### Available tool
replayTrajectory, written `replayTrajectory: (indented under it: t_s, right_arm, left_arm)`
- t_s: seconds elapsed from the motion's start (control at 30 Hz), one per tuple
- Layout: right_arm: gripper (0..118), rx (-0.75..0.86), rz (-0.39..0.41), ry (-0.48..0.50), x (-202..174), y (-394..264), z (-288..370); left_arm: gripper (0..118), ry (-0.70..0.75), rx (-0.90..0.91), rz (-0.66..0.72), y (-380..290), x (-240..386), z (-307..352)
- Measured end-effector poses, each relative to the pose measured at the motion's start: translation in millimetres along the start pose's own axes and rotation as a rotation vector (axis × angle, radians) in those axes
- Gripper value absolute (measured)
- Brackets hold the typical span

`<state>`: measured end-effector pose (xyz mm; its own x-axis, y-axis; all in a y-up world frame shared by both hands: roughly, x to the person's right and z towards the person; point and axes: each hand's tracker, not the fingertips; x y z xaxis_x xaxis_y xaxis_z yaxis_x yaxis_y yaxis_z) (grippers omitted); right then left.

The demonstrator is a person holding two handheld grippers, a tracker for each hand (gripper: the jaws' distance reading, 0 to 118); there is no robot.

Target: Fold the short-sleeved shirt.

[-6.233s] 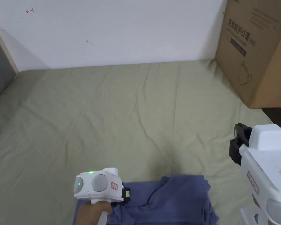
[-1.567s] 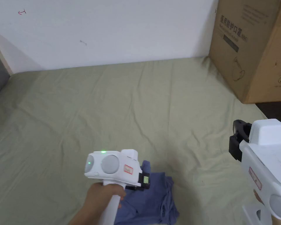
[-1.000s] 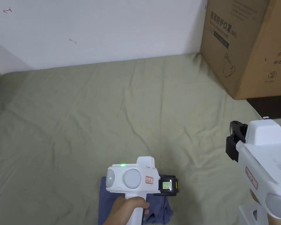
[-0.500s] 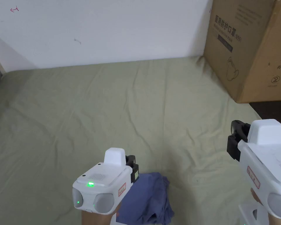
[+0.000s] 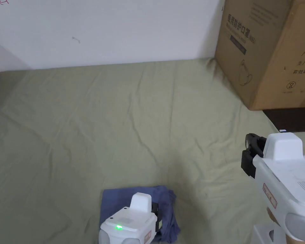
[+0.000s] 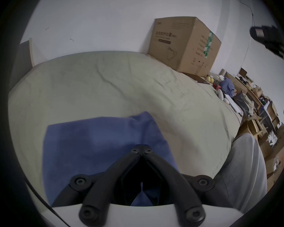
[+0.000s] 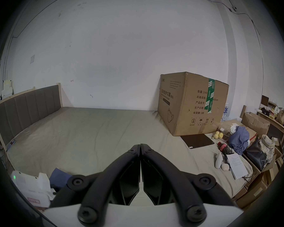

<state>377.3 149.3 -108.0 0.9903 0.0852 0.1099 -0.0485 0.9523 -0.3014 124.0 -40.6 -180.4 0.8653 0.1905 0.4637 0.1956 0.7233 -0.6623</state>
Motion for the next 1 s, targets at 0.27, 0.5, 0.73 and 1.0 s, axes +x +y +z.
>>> replayTrajectory:
  t_s: [0.27,0.5,0.73,1.0]
  right_arm:
    - [0,-0.027,-0.004,-0.024,14.5,-7.8,-2.1]
    - [0,-0.036,-0.012,-0.039,19.6,-11.1,-0.2]
    - [0,0.007,-0.006,-0.011,6.4,3.5,9.2]
    - [0,0.079,-0.011,0.026,-19.4,24.4,16.5]
  left_arm:
    - [0,0.047,-0.081,-0.043,-11.8,22.5,-42.4]
    - [0,0.069,-0.071,-0.052,-1.4,36.2,-24.9]
    - [0,0.006,0.164,-0.015,50.0,27.6,46.8]
    - [0,0.093,0.441,-0.093,108.9,-9.7,129.0]
